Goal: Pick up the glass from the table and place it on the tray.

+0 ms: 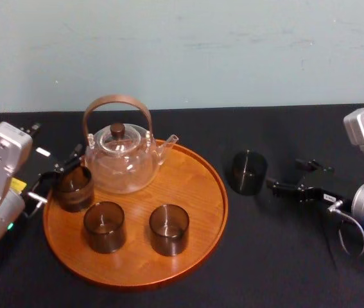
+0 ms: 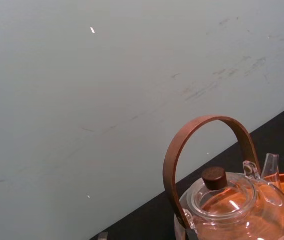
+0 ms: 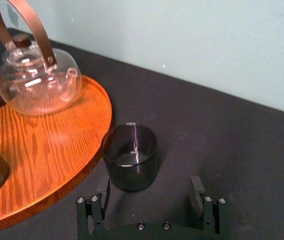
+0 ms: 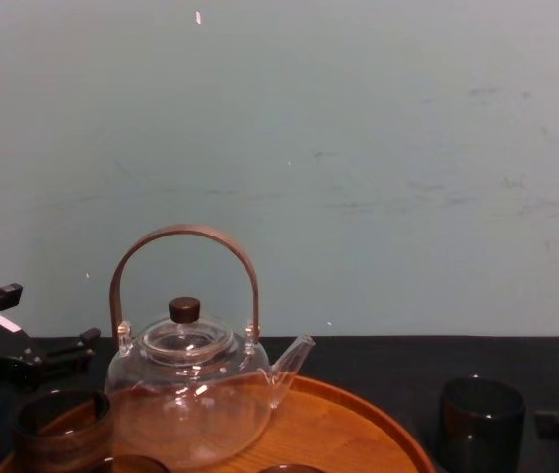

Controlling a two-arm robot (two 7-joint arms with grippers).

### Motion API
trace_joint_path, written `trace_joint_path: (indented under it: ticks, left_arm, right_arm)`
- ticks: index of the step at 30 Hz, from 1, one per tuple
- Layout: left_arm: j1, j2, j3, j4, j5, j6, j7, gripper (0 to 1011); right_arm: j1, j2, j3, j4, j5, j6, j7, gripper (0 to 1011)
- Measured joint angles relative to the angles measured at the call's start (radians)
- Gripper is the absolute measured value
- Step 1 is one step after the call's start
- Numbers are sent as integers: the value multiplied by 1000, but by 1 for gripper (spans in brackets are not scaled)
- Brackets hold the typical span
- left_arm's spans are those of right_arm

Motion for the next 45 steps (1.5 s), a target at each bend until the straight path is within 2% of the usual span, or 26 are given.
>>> trace_joint_path:
  ticks: [6,13,18,30,45]
  left_arm:
    - [0,0,0,0,0,0,0,1001]
    - [0,0,0,0,0,0,0,1001]
    - [0,0,0,0,0,0,0,1002]
    - [0,0,0,0,0,0,0,1001]
    - [0,0,0,0,0,0,0,1002]
  right_arm:
    - [37,0,-30,21,-24,49,27,1002]
    - [75,2,-62,42,-50,69,61,1003]
    - [99,-6,-78,61,-67,71,73,1003]
    - [159,-60,-100,134,-101,64,73,1003]
    - [194,-98,-115,182,-124,58,86,1002]
